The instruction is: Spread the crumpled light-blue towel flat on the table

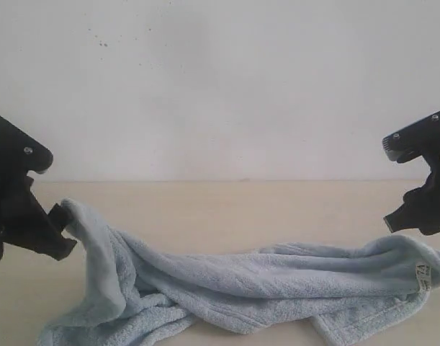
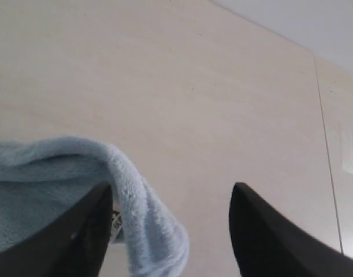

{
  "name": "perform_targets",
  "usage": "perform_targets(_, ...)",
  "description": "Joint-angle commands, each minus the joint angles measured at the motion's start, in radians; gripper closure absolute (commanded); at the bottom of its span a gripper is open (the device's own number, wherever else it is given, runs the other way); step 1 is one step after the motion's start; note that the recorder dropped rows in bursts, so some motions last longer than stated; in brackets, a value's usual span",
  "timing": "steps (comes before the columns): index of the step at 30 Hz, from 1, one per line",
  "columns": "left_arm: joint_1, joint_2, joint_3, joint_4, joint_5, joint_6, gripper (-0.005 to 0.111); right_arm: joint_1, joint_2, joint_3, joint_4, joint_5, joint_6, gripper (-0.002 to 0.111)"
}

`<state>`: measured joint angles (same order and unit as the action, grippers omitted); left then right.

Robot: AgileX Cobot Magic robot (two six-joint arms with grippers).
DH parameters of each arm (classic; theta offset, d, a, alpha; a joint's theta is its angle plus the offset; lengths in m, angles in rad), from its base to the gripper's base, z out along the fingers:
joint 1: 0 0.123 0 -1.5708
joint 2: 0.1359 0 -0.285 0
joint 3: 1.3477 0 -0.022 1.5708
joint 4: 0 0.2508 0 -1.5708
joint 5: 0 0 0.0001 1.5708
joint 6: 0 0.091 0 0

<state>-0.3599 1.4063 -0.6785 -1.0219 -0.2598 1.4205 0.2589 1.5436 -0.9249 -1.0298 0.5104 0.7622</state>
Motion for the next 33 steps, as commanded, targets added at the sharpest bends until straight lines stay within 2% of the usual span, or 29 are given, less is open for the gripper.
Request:
perform_targets(1,0.003,-0.024,-0.012,-0.015,-0.133,-0.112,0.034,-0.008,0.0,-0.005,0.003,-0.058,0.035,0.051)
perform_targets(6,0.003,-0.105,-0.043,-0.013,-0.136,-0.225,0.034,0.004,0.0,-0.005,0.098,-0.227,0.123,0.051)
perform_targets(11,0.003,-0.179,-0.064,-0.01,-0.106,-0.264,0.034,0.108,0.0,-0.005,0.156,-0.305,0.044,0.058)
perform_targets(15,0.003,-0.192,-0.064,-0.01,-0.08,-0.264,0.034,0.237,0.004,-0.005,0.186,-0.191,-0.071,0.076)
perform_targets(18,0.003,-0.192,-0.064,-0.01,-0.068,-0.264,0.034,0.293,0.017,-0.005,0.201,-0.063,-0.089,0.089)
perform_targets(25,0.003,-0.192,-0.064,-0.01,0.103,-0.262,0.037,0.265,0.121,-0.005,0.307,0.136,-0.152,0.092)
perform_targets(29,0.003,-0.192,-0.064,-0.01,0.162,-0.262,0.059,0.184,0.158,-0.009,0.532,0.172,-0.333,0.092)
perform_targets(31,0.003,-0.192,-0.064,-0.01,0.179,-0.262,0.074,0.133,0.165,-0.036,0.75,0.206,-0.548,0.092)
perform_targets(33,0.003,-0.192,-0.064,-0.01,0.185,-0.262,0.092,0.083,0.173,-0.082,1.045,0.269,-0.815,0.092)
